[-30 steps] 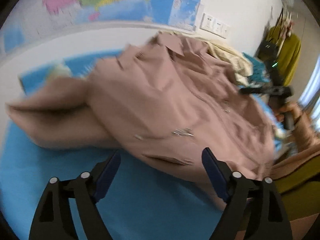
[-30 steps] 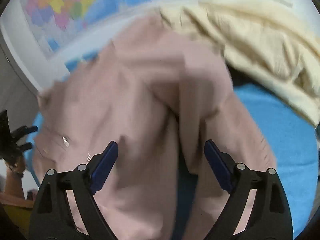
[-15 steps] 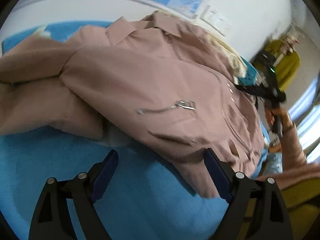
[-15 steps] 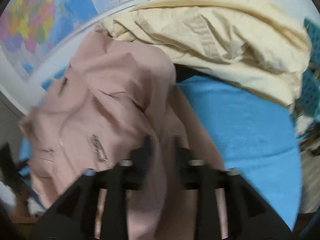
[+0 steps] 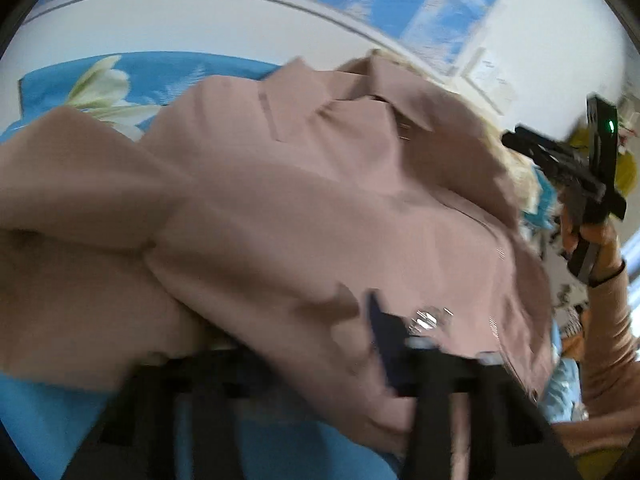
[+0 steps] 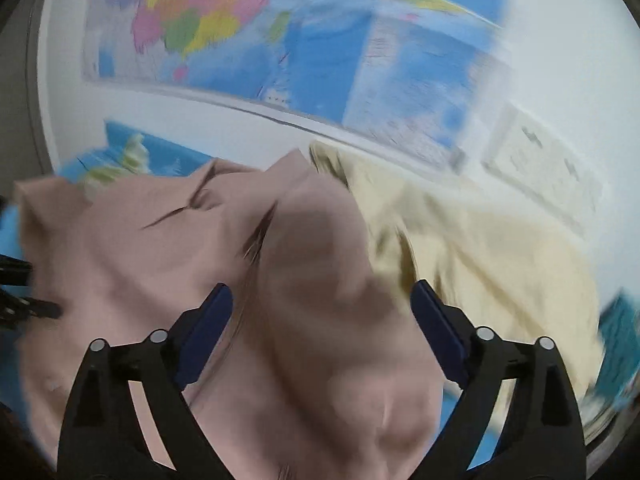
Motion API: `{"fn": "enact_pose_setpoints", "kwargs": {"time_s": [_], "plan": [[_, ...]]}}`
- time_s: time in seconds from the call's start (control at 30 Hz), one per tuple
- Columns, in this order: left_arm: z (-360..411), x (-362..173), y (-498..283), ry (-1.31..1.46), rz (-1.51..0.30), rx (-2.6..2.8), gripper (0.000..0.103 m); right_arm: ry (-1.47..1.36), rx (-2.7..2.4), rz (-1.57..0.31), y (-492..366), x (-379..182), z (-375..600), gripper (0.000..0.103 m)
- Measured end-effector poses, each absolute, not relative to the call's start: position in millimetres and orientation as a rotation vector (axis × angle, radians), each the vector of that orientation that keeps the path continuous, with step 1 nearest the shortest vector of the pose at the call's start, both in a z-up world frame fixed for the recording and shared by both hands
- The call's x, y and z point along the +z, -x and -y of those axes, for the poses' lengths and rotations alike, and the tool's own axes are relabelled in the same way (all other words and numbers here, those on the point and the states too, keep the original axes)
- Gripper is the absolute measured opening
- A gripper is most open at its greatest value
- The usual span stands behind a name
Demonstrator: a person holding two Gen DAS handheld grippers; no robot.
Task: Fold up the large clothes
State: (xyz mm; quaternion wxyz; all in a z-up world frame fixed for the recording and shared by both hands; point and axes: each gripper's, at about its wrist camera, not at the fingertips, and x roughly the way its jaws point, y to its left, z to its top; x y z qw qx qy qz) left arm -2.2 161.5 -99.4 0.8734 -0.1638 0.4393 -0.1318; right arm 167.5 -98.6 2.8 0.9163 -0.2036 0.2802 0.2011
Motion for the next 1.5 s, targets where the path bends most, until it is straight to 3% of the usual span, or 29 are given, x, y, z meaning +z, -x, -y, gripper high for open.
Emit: {"fn": "enact_pose_setpoints", "kwargs": {"time_s": [0.03, 0.1, 0.13, 0.17, 0.23, 0.33, 0.4, 0.47, 0.53, 0.57, 0.6, 0.63, 0.7, 0.73, 0.77, 0.87, 1.03, 1.27, 1.33, 1.37, 1.4, 1.47, 1.5], "plan": [[-166.8, -100.7, -3.5, 0.362, -0.934, -0.266, 0.007, 0.452, 0.413, -0.592, -180.0, 1.6, 86.4, 0.091], [-174.8, -99.2, -12.1, 0.386, -0.938, -0.264, 0.006, 0.525, 0.38, -0.627, -207.0, -6.6, 64.5, 0.09], [-176.1, -97.3, -14.2, 0.372, -0.93, -0.26, 0.005, 0.559, 0.366, -0.645, -217.8, -12.4, 58.1, 0.074], [-175.6, -92.7, -16.7, 0.334, -0.922, -0.248, 0.005, 0.574, 0.37, -0.689, -232.1, -18.3, 53.4, 0.047], [-178.1, -83.6, -19.0, 0.304, -0.899, -0.247, 0.005, 0.547, 0.416, -0.752, -246.1, -16.0, 51.9, 0.019], [-188.1, -65.4, -25.8, 0.279, -0.864, -0.221, 0.005, 0.443, 0.443, -0.722, -253.2, 18.5, 72.0, 0.012], [-199.1, -53.2, -31.4, 0.265, -0.827, -0.171, 0.005, 0.281, 0.443, -0.648, -261.5, 53.0, 102.8, 0.012], [-207.0, -47.3, -38.1, 0.251, -0.821, -0.113, 0.014, 0.117, 0.378, -0.658, -280.0, 60.4, 136.0, 0.012], [-209.1, -44.8, -39.7, 0.242, -0.822, -0.114, 0.033, 0.143, 0.303, -0.699, -293.5, 43.8, 142.3, 0.014], [-207.6, -44.5, -36.5, 0.229, -0.816, -0.121, 0.041, 0.158, 0.277, -0.715, -296.9, 34.8, 142.4, 0.021], [-203.8, -44.3, -28.3, 0.213, -0.812, -0.149, 0.06, 0.188, 0.246, -0.742, -299.3, 21.5, 143.5, 0.028], [-199.3, -44.6, -18.4, 0.202, -0.802, -0.184, 0.066, 0.201, 0.234, -0.75, -298.9, 16.0, 145.4, 0.041], [-187.2, -47.7, 2.1, 0.159, -0.802, -0.239, 0.071, 0.161, 0.252, -0.727, -286.3, 14.9, 158.1, 0.052], [-181.3, -50.0, 14.3, 0.135, -0.805, -0.266, 0.071, 0.14, 0.261, -0.713, -276.8, 18.5, 165.6, 0.066], [-174.9, -51.6, 31.0, 0.115, -0.8, -0.299, 0.073, 0.127, 0.258, -0.669, -257.2, 26.2, 177.2, 0.073], [-163.2, -57.7, 59.8, 0.117, -0.8, -0.36, 0.079, 0.155, 0.348, -0.599, -196.1, 35.8, 197.3, 0.08], [-141.3, -77.6, 80.4, 0.118, -0.844, -0.402, 0.085, 0.302, 0.506, -0.646, -105.3, 3.4, 185.6, 0.081], [-118.4, -96.5, 44.1, 0.125, -0.898, -0.403, 0.083, 0.478, 0.648, -0.803, -60.2, -65.8, 121.3, 0.079], [-111.4, -99.3, 35.2, 0.104, -0.916, -0.384, 0.073, 0.495, 0.649, -0.867, -66.1, -88.3, 109.0, 0.077], [-111.8, -99.8, 31.5, 0.099, -0.92, -0.376, 0.07, 0.504, 0.634, -0.878, -69.2, -94.5, 105.6, 0.061], [-111.0, -101.8, 28.2, 0.096, -0.923, -0.362, 0.059, 0.524, 0.608, -0.885, -73.7, -102.6, 101.2, 0.048], [-111.9, -101.8, 18.5, 0.103, -0.928, -0.343, 0.042, 0.507, 0.616, -0.892, -80.3, -104.2, 100.2, 0.011], [-114.3, -100.5, 14.1, 0.105, -0.927, -0.316, 0.025, 0.481, 0.625, -0.885, -83.5, -98.3, 101.1, 0.005]]}}
